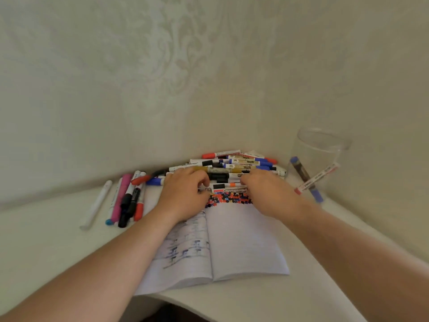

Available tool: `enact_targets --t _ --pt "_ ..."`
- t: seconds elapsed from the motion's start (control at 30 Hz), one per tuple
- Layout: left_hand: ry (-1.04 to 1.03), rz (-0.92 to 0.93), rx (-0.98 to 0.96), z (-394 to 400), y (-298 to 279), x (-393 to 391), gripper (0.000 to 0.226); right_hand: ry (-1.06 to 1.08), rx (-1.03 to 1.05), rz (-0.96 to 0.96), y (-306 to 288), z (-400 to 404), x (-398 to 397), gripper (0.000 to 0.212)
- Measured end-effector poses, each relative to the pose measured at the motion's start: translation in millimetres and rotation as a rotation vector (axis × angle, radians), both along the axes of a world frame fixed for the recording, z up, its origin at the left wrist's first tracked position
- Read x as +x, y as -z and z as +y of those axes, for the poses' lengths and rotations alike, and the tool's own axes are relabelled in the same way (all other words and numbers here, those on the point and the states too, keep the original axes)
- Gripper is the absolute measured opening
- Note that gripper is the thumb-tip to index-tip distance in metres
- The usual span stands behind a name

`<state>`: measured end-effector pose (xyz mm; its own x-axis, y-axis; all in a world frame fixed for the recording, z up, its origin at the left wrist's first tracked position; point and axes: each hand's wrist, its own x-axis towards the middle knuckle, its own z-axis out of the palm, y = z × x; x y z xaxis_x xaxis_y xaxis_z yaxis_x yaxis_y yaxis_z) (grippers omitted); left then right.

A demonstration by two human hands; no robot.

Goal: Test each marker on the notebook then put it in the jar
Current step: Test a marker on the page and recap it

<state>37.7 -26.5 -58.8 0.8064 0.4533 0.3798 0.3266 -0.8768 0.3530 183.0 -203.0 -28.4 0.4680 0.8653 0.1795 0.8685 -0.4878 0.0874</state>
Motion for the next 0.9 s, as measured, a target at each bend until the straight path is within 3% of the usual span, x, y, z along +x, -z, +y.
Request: enact_targets --t 0.23,0.3,0.37,0.47,0.53,0.67,0.9 --pt "0.007 -0.151 -0.126 4 -2 -2 0.024 0.019 -0.158 0.060 -12 11 10 0.024" --pt "0.033 -0.227 -0.175 7 -1 -4 0.020 0.017 -0.105 0.106 -26 8 11 0.015" --pt "0.067 -0.277 -0.206 10 0 -4 0.013 -0.035 0.174 0.369 -31 7 5 0.011" --pt "0.152 -0.303 -0.199 8 -2 -6 0.026 -0.138 0.625 1.180 -18 18 -25 0.014" --pt "0.270 -0.265 -0.133 4 -2 -9 0.034 -0.159 0.745 1.389 1 29 -35 0.020" --pt "0.362 -0.179 -0.072 2 1 -8 0.041 -0.159 0.867 1.450 9 36 -34 0.024" --pt "0.301 -0.142 0.004 -8 -1 -5 0.025 -0.277 0.859 1.410 9 34 -31 0.019"
